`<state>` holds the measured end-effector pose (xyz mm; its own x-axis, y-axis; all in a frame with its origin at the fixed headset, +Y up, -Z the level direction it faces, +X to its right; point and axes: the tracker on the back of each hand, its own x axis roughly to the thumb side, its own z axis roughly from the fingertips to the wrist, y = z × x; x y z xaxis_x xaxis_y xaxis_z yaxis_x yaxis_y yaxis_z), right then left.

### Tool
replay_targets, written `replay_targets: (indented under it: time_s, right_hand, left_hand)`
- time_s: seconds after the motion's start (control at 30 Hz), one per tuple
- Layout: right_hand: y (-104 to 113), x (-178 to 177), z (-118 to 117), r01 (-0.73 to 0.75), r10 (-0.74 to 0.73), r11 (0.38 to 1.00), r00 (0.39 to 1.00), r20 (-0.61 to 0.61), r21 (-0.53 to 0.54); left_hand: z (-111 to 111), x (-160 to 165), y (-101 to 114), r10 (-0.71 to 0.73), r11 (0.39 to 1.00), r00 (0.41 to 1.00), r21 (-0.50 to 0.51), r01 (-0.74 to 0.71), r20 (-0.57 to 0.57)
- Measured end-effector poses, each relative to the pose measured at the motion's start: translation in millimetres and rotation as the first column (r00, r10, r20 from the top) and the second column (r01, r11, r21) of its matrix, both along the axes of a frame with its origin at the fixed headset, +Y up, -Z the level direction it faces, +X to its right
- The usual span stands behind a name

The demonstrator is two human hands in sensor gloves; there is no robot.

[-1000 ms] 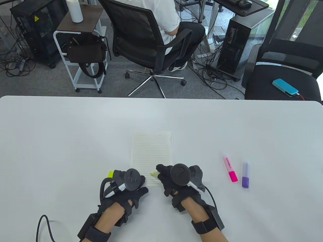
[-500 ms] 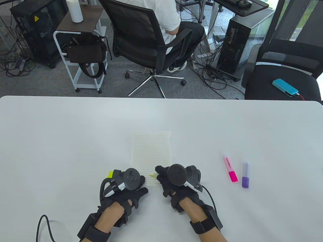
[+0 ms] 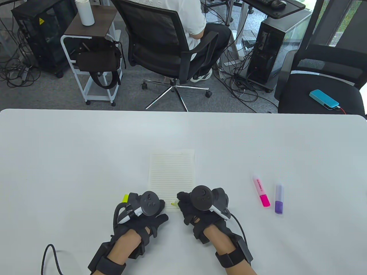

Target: Apply highlighter ink on paper

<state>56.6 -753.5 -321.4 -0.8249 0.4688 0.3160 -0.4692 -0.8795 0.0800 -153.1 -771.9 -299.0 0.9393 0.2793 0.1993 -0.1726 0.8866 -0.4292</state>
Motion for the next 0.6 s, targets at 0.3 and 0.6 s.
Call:
replay_targets:
  time_s: [0.3, 0.6]
  right_hand:
    - [-3.1, 0.4, -1.8, -0.008, 0.007, 1.000, 1.000, 0.026, 0.018]
    - [-2.7, 2.1, -2.9, -0.069, 0.068, 0.997, 0.996, 0.065, 0.015]
  left_hand:
    - [-0.2, 0.0, -0.4, 0.000, 1.000, 1.000, -0.004, 0.000, 0.001]
    - [-0.1, 0.0, -0.9, 0.001, 1.000, 1.000, -0.006, -0.001, 0.002]
